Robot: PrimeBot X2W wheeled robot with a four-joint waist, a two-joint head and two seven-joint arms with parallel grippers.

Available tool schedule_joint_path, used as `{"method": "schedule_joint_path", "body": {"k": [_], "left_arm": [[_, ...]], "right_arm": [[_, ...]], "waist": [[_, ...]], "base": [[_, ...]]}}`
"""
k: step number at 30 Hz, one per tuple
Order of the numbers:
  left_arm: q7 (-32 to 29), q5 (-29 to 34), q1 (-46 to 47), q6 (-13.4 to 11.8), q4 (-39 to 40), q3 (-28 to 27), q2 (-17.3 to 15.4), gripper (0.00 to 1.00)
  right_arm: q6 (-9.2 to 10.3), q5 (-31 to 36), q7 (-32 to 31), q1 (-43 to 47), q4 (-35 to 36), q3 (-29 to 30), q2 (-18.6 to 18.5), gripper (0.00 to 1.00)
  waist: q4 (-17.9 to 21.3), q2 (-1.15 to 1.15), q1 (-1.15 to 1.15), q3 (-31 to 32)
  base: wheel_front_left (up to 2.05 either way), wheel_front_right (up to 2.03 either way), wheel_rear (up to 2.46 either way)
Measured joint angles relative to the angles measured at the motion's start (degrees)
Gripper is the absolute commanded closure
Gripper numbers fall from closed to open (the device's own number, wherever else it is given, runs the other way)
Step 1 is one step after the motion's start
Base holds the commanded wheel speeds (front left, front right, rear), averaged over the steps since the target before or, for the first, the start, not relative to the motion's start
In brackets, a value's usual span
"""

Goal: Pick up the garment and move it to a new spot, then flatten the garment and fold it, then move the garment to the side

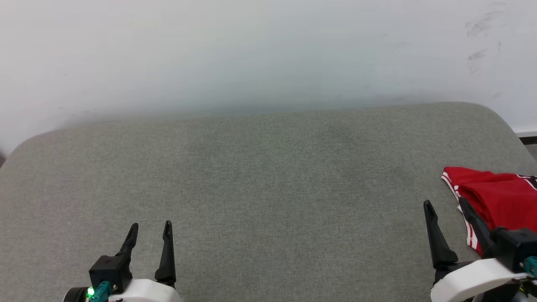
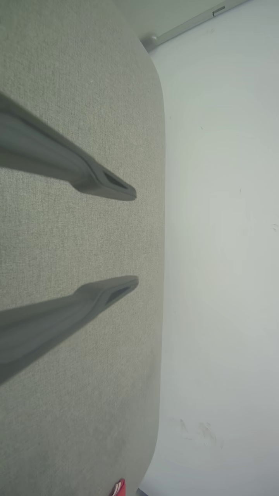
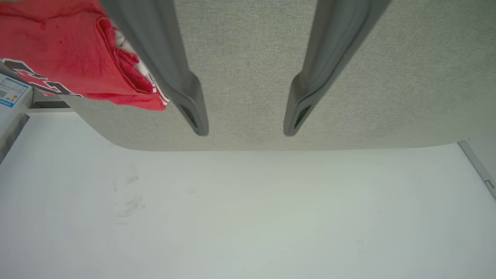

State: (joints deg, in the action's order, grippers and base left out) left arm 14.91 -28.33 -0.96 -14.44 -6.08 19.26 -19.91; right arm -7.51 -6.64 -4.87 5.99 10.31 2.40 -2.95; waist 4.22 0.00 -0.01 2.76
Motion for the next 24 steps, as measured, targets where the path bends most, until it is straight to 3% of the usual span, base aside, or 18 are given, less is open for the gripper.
{"method": "schedule_joint_path", "body": {"k": [14, 15, 24], "left_arm": [[0.0, 0.11, 0.07, -0.16, -0.23, -0.02, -0.48, 0.0], [0.0, 0.11, 0.08, -0.15, -0.23, 0.0, -0.53, 1.0], [-2.09, -6.05, -1.08, 1.67, -2.12, -1.36, 1.85, 1.0]], "right_arm": [[0.0, -0.27, 0.34, -0.24, -0.31, -0.22, 0.0, 0.0], [0.0, -0.29, 0.37, -0.26, -0.32, -0.24, 0.0, 1.0], [0.0, -8.49, 0.36, 0.65, -4.01, -0.46, -0.07, 1.0]], "waist": [[-0.28, 0.0, 0.0, -0.34], [-0.29, 0.0, 0.0, -0.39], [-0.56, 0.0, 0.01, -0.59]], "base": [[0.0, 0.0, 0.0], [0.0, 0.0, 0.0], [0.0, 0.0, 0.0]]}}
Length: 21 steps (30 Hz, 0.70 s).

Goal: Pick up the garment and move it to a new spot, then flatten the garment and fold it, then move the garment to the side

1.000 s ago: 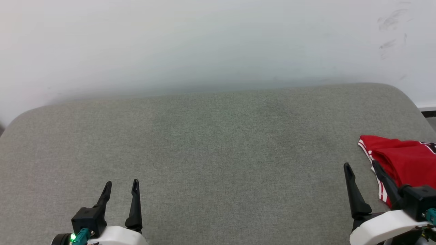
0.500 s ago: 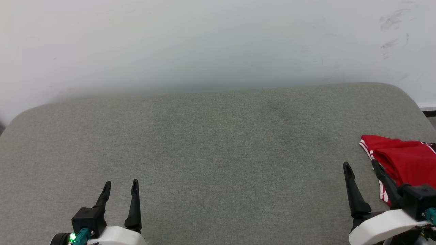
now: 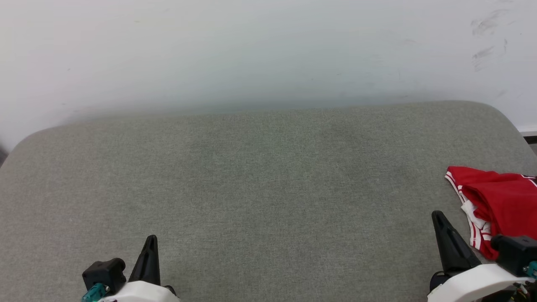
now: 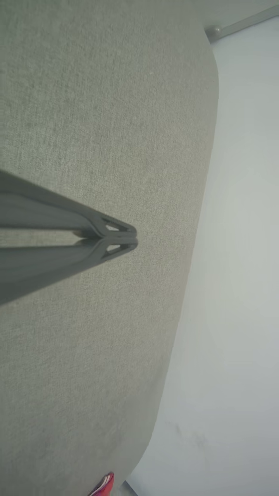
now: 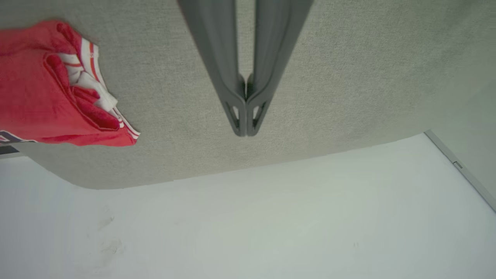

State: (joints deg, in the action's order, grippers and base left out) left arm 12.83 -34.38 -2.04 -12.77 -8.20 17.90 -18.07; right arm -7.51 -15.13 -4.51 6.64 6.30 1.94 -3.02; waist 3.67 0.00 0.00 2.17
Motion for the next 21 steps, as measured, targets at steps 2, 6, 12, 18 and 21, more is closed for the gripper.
{"method": "schedule_joint_path", "body": {"k": [2, 6, 12, 18, 21], "left_arm": [[-0.43, -1.72, 0.08, 0.66, -0.24, -0.54, 0.51, 1.0], [-2.0, -6.64, 0.51, 2.31, -0.89, -2.42, 1.45, 1.0], [-3.38, -11.14, 1.27, 3.77, -1.47, -4.17, 2.58, 1.0], [-4.66, -15.38, 1.77, 5.31, -2.05, -5.82, 3.61, 1.0], [-5.28, -17.41, 2.31, 6.04, -2.24, -6.65, 4.16, 1.0]], "right_arm": [[0.0, -2.3, 0.01, -0.28, -0.7, -0.01, -0.05, 1.0], [0.0, -8.98, 0.21, -1.19, -2.45, -0.03, -0.33, 1.0], [0.01, -15.23, 0.3, -2.11, -3.93, -0.04, -0.51, 1.0], [0.01, -21.01, 0.43, -3.13, -5.36, -0.01, -0.65, 1.0], [0.01, -23.65, 0.44, -3.43, -6.12, 0.03, -0.71, 1.0]], "waist": [[-0.06, 0.0, 0.0, -0.04], [-0.25, 0.0, 0.0, -0.15], [-0.44, 0.0, 0.0, -0.27], [-0.62, 0.0, 0.0, -0.38], [-0.71, 0.0, 0.0, -0.44]], "base": [[0.0, 0.0, 0.0], [0.0, 0.0, 0.0], [0.0, 0.0, 0.0], [0.0, 0.0, 0.0], [0.0, 0.0, 0.0]]}}
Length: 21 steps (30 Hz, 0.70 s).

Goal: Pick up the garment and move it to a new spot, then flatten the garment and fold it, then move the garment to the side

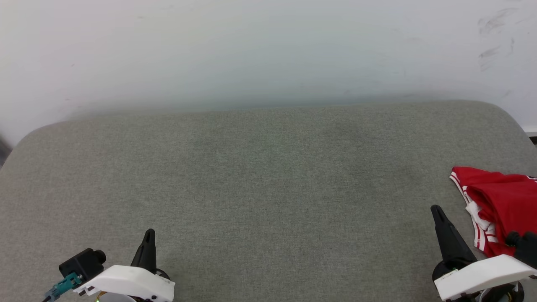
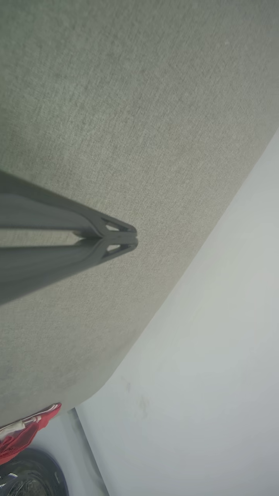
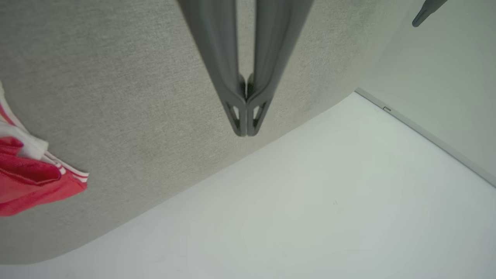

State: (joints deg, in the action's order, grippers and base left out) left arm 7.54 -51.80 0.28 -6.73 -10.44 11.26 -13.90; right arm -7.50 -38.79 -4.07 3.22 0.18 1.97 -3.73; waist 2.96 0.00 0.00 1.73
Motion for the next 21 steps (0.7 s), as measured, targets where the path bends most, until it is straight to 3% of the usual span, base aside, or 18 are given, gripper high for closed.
{"method": "schedule_joint_path", "body": {"k": [21], "left_arm": [[-4.1, -12.81, 1.46, 4.25, -0.99, -5.17, 3.23, 1.0]], "right_arm": [[0.01, -17.3, 0.0, -2.82, -4.31, 0.46, -0.34, 1.0]], "waist": [[-0.68, 0.0, 0.0, -0.44]], "base": [[0.0, 0.0, 0.0]]}}
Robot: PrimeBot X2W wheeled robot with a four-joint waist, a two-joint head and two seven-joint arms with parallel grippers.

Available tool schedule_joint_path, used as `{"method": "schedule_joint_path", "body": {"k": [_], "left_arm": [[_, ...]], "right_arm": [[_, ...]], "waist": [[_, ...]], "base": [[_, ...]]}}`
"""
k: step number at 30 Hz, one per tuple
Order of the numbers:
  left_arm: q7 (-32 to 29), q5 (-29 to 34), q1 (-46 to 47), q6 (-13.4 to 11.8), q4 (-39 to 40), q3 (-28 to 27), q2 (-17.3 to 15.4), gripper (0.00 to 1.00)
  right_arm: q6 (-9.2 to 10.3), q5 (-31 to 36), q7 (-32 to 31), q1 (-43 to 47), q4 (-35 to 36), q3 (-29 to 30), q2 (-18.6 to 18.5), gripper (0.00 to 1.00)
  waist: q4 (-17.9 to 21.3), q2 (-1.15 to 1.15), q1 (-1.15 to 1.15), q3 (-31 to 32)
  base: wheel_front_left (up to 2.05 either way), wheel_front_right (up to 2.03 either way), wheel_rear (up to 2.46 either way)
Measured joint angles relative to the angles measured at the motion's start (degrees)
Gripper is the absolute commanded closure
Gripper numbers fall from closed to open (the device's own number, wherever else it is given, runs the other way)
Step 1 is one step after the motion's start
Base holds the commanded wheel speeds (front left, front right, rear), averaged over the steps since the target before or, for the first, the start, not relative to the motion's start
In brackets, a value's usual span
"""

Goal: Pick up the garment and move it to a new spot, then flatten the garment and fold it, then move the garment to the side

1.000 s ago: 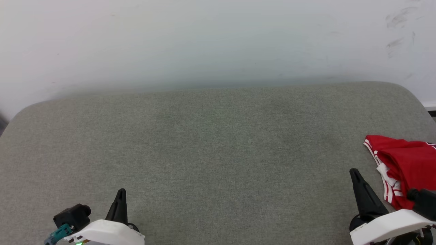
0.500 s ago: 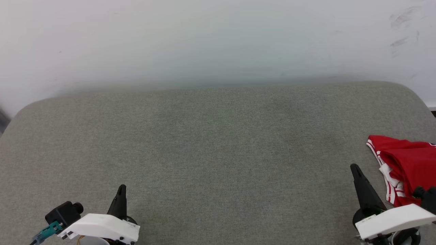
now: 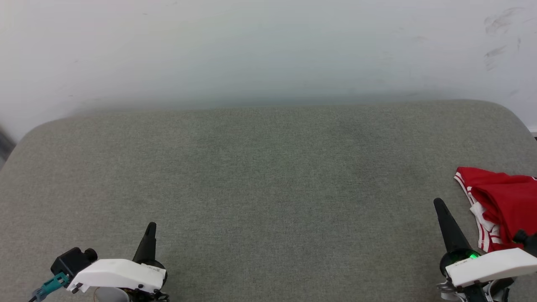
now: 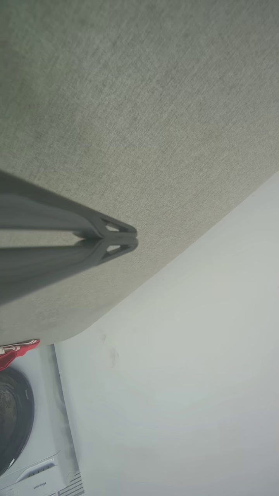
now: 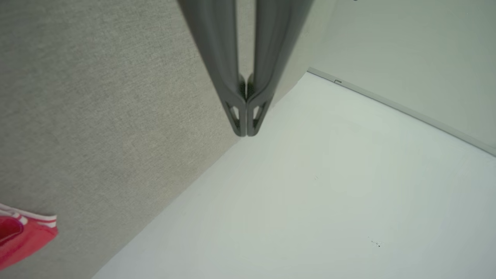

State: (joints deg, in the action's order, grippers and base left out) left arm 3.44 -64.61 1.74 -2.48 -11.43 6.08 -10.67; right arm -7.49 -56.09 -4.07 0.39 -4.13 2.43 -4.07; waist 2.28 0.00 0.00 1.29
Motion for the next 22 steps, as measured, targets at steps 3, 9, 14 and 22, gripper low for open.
{"method": "schedule_joint_path", "body": {"k": [3, 9, 14, 22], "left_arm": [[-0.53, -1.54, 0.13, 0.58, -0.12, -0.77, 0.31, 1.0], [-1.42, -4.49, 0.83, 1.58, -0.37, -1.9, 0.98, 1.0], [-2.3, -6.82, 0.98, 2.5, -0.64, -2.91, 1.76, 1.0], [-3.39, -10.32, 1.38, 3.6, -0.97, -4.45, 2.53, 1.0]], "right_arm": [[0.0, -2.19, 0.0, -0.34, -0.55, 0.11, -0.04, 1.0], [0.0, -6.1, -0.01, -0.75, -1.63, 0.31, -0.09, 1.0], [0.0, -9.23, -0.04, -1.33, -2.37, 0.46, -0.1, 1.0], [0.0, -13.8, -0.08, -2.07, -3.6, 0.7, -0.11, 1.0]], "waist": [[-0.09, 0.0, 0.0, -0.06], [-0.28, 0.0, 0.0, -0.18], [-0.43, 0.0, 0.0, -0.28], [-0.68, 0.0, 0.0, -0.44]], "base": [[0.0, 0.0, 0.0], [0.0, 0.0, 0.0], [0.0, 0.0, 0.0], [0.0, 0.0, 0.0]]}}
